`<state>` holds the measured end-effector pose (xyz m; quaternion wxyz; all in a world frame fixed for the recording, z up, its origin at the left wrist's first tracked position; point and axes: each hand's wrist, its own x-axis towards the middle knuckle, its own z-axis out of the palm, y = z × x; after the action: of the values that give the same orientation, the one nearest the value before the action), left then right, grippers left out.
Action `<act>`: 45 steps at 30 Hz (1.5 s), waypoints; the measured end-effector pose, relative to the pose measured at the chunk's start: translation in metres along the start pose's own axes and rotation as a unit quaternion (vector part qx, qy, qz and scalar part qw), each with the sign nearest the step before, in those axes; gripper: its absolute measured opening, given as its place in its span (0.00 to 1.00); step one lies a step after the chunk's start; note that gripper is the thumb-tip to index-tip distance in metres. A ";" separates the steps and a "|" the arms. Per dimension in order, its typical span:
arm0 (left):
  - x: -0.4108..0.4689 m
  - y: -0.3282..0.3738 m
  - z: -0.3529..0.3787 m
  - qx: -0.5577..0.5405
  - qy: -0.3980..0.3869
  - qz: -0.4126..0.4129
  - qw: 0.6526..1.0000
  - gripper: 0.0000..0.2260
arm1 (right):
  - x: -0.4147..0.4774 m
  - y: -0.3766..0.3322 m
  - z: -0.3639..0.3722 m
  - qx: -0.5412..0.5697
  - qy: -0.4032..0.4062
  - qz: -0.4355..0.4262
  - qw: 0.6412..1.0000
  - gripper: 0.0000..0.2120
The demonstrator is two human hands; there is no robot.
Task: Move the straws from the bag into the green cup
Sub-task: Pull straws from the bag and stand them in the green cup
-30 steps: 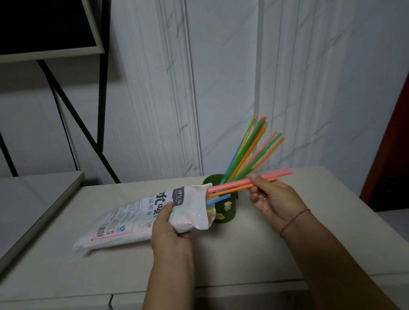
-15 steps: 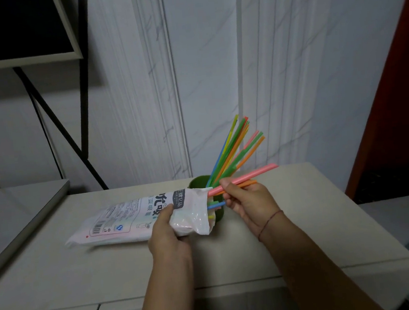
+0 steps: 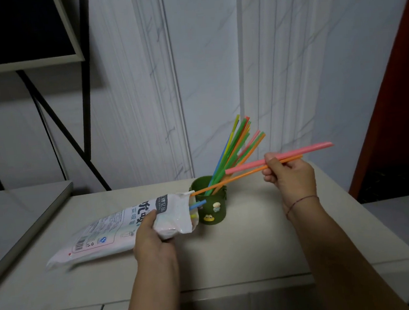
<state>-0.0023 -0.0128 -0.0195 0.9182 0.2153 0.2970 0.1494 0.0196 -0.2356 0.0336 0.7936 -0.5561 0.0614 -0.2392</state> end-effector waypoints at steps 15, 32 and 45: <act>0.007 0.007 -0.003 -0.008 0.003 0.013 1.000 0.14 | 0.004 -0.005 -0.002 -0.019 0.010 -0.033 0.999 0.05; 0.016 0.005 -0.007 -0.002 0.056 0.038 0.998 0.24 | 0.001 -0.011 -0.002 -0.116 0.038 -0.116 0.986 0.03; 0.019 0.006 -0.008 0.005 0.054 0.019 0.998 0.24 | -0.003 0.010 0.024 -0.206 -0.085 -0.107 0.969 0.03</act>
<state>0.0069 0.0031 -0.0318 0.8969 0.2168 0.3425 0.1768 0.0287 -0.2107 0.0327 0.6339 -0.7293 -0.0176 -0.2569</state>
